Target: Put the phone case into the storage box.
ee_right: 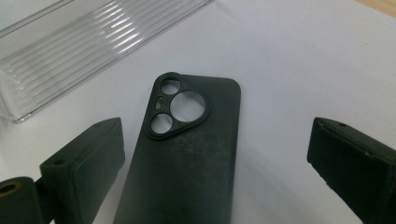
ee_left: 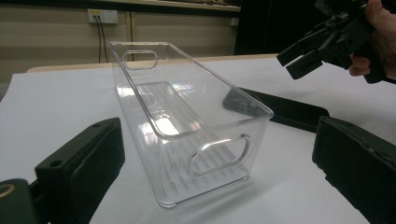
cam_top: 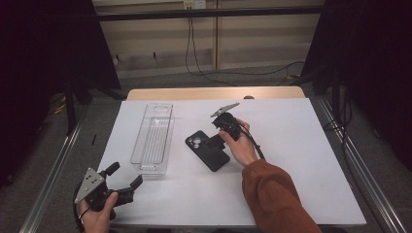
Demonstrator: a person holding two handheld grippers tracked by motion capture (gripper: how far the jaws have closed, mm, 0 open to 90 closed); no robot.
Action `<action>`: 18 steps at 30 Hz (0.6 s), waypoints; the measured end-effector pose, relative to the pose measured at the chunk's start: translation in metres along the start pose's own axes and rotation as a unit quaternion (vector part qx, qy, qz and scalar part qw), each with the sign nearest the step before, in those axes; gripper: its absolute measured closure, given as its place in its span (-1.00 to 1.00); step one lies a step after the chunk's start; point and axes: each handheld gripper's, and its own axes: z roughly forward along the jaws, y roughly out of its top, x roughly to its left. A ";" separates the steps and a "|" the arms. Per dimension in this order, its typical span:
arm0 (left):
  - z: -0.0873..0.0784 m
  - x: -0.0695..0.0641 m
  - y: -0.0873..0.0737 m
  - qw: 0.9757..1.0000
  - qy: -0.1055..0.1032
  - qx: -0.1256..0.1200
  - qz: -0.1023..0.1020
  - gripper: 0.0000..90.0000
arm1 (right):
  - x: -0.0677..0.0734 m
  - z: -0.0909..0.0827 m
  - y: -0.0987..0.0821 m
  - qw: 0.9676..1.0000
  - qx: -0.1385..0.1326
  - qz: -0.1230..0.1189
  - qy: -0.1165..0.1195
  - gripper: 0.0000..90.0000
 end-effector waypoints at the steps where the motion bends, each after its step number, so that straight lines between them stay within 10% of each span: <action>1: 0.000 0.000 0.000 1.000 0.000 0.000 0.000 -0.95 | 0.000 0.001 0.001 1.000 0.008 -0.001 0.007 -0.91; 18: 0.000 0.000 0.000 1.000 -0.002 0.002 0.000 -0.95 | 0.006 0.020 0.004 0.991 0.133 -0.007 0.030 -0.89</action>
